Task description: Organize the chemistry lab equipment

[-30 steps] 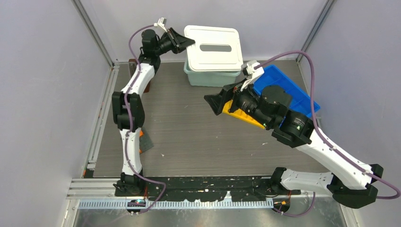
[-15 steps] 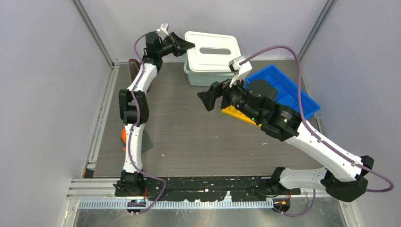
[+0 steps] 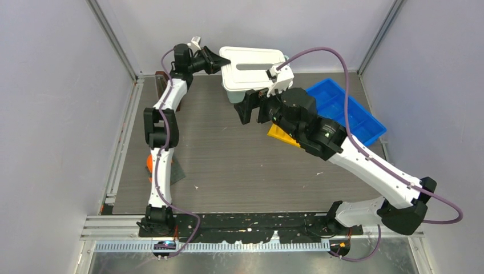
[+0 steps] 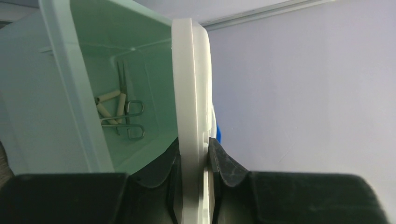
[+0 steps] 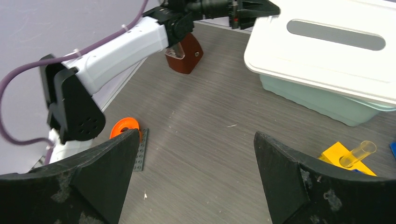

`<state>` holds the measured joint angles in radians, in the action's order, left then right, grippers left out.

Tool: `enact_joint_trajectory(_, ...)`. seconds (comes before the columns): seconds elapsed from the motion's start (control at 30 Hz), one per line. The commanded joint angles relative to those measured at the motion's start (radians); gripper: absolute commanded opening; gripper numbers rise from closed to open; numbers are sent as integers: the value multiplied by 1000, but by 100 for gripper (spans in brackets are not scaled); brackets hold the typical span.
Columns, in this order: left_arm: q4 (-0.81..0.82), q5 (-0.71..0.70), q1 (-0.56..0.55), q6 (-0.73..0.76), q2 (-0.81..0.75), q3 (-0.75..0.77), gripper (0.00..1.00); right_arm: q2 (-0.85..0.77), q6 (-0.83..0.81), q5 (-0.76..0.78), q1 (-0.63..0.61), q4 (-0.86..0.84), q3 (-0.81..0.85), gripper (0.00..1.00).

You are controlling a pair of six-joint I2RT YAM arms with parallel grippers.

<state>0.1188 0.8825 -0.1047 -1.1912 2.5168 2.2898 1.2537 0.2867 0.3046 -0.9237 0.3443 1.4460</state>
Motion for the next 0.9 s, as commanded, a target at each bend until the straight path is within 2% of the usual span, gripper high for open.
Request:
enact_joint_trajectory(0.0, -16, -41, 17, 111, 20, 68, 23, 49, 88, 32, 69, -41, 54, 100)
enact_joint_trajectory(0.17, -16, -89, 17, 170, 32, 86, 36, 125, 127, -11, 154, -39, 70, 100)
enact_joint_trajectory(0.37, 22, -114, 17, 192, 36, 82, 47, 227, 107, -23, 326, -31, 116, 100)
enact_joint_trajectory(0.57, 41, -127, 13, 200, 31, 67, 57, 392, 80, -54, 505, 11, 222, 91)
enact_joint_trajectory(0.7, 39, -136, 7, 204, 39, 68, 60, 522, 71, -83, 596, 45, 312, 82)
enact_joint_trajectory(0.87, 37, -130, -5, 211, 50, 73, 60, 695, 39, -116, 657, 136, 473, 81)
